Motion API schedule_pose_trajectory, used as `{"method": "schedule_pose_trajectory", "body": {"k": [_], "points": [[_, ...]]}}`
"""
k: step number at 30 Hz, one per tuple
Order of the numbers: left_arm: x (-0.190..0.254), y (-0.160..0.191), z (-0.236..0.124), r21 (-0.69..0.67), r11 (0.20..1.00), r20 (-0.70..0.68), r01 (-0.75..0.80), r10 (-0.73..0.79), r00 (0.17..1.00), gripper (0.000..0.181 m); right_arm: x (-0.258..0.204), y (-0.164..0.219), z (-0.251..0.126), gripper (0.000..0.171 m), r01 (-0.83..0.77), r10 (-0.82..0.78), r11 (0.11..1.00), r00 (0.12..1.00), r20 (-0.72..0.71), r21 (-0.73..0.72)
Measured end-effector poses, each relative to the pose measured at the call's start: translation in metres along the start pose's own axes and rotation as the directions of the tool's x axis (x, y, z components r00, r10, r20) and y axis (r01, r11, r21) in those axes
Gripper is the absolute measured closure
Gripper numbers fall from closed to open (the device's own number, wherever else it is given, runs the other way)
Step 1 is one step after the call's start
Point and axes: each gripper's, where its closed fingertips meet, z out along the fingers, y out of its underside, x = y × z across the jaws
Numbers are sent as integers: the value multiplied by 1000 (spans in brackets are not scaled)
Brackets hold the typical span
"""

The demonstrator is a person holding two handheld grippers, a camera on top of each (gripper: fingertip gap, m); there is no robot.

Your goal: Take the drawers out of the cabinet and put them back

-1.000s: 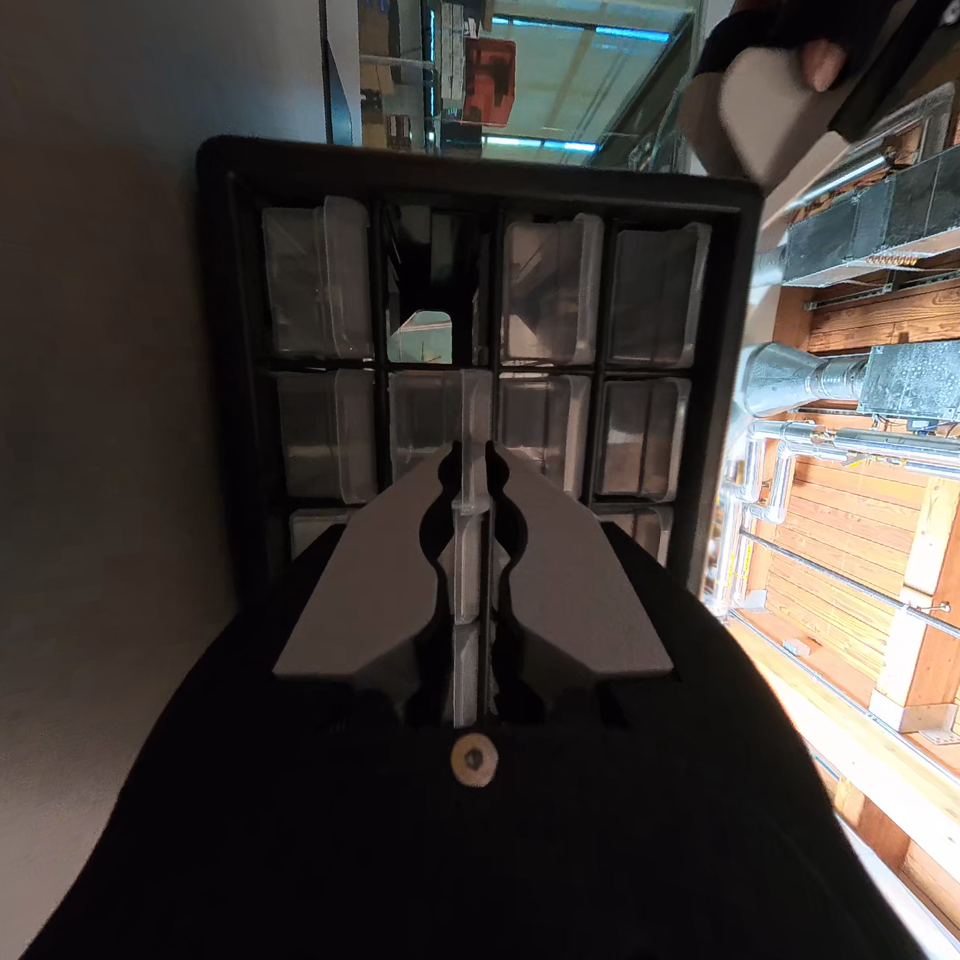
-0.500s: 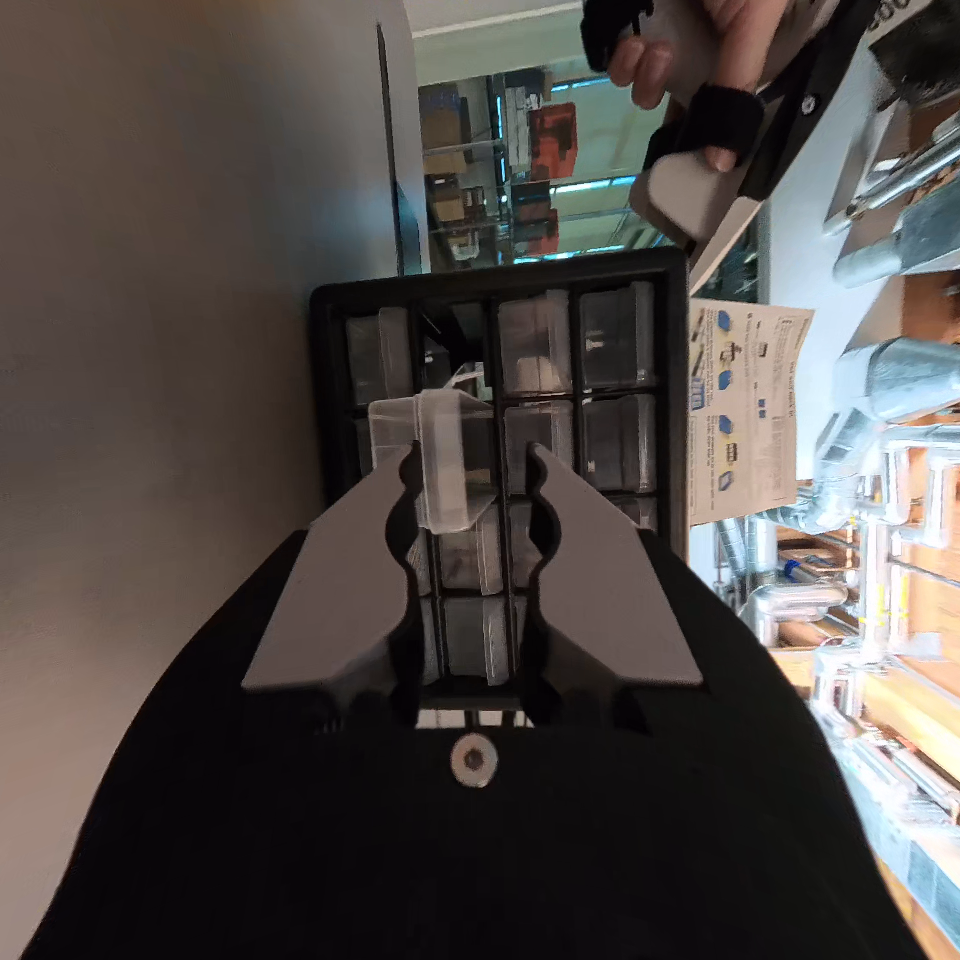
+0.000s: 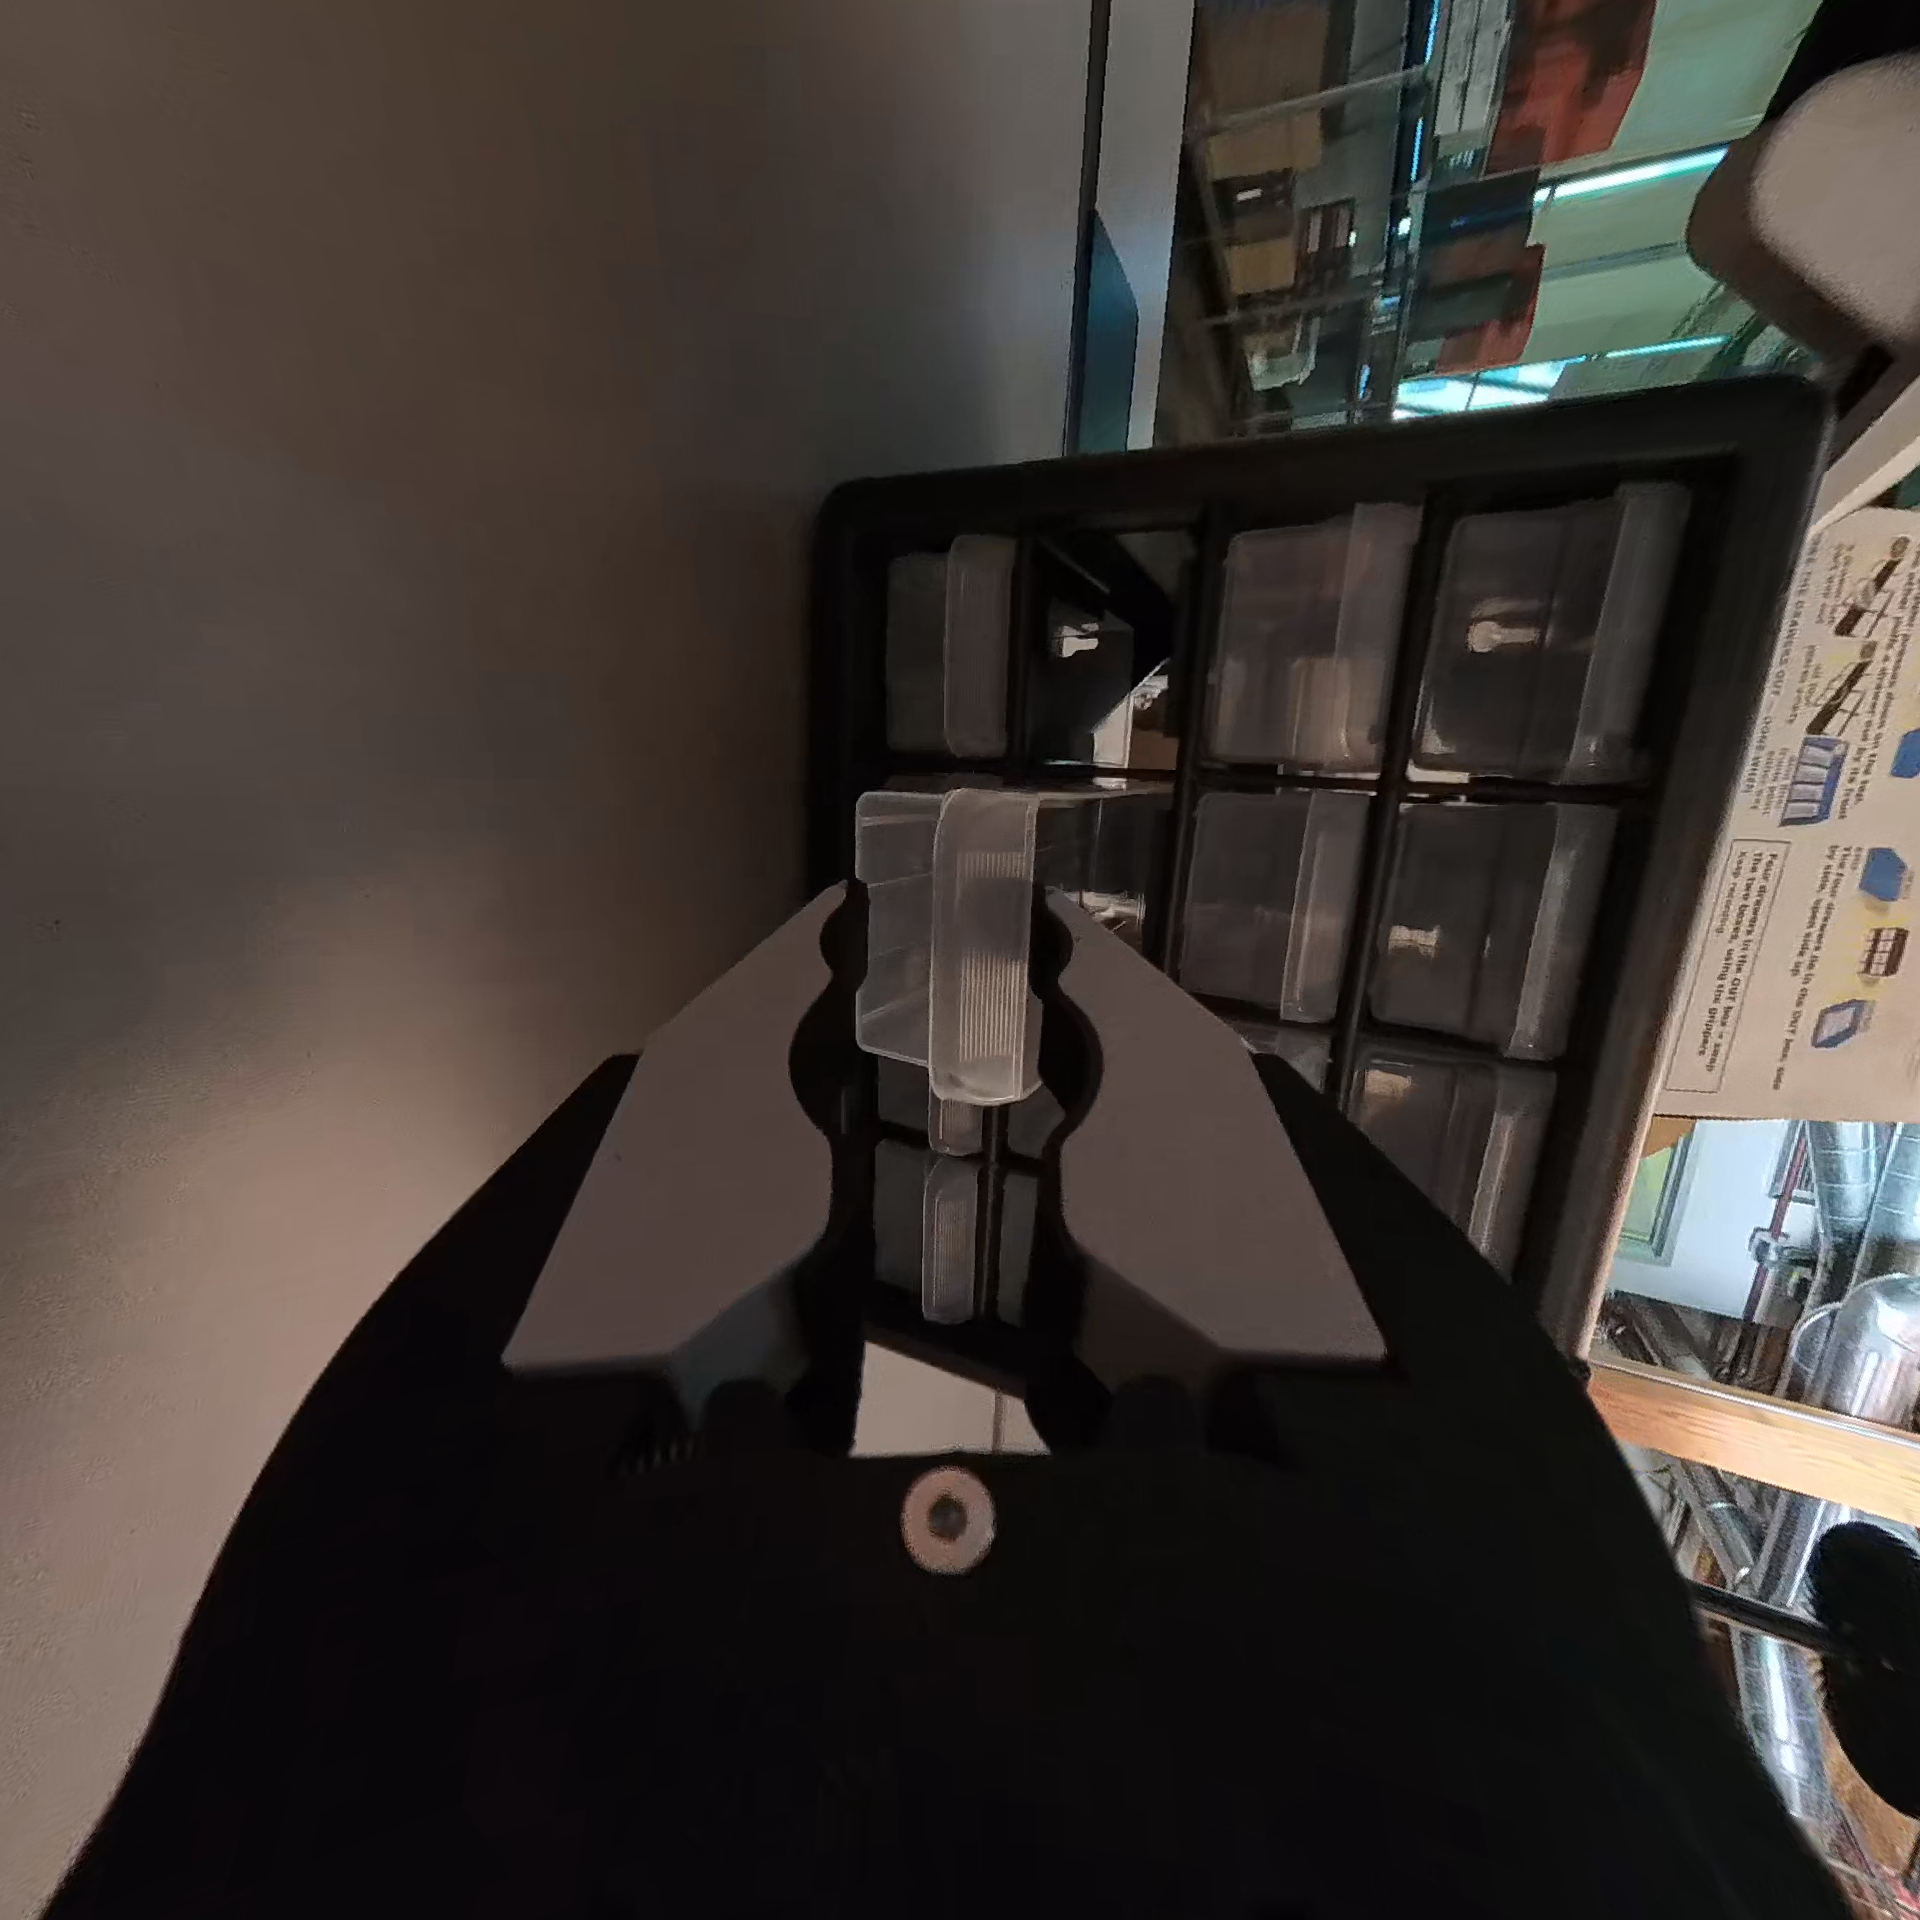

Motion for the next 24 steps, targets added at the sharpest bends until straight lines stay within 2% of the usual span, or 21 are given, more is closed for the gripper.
{"method": "schedule_pose_trajectory", "body": {"k": [3, 8, 15, 19, 24], "points": [[0, 0, 0, 2, 1000, -2, 2, -2, 1000, 181, -1, 2, -3, 145, 2, -1, 999, 999, 42, -40], [0, 0, 0, 0, 1000, 0, -3, 3, 1000, 181, -12, -3, -17, 153, -12, 14, 1000, 987, 161, -15], [0, 0, 0, -1, 1000, 4, -5, 5, 1000, 181, -28, -15, -41, 154, -68, 59, 998, 932, 358, 12], [2, 0, 0, -7, 1000, 1, -13, 13, 1000, 181, -23, -9, -47, 154, -70, 84, 996, 922, 377, -49], [3, 0, 0, -6, 1000, -7, -15, 15, 1000, 181, -27, -10, -49, 154, -193, 203, 978, 839, 506, -72]]}}
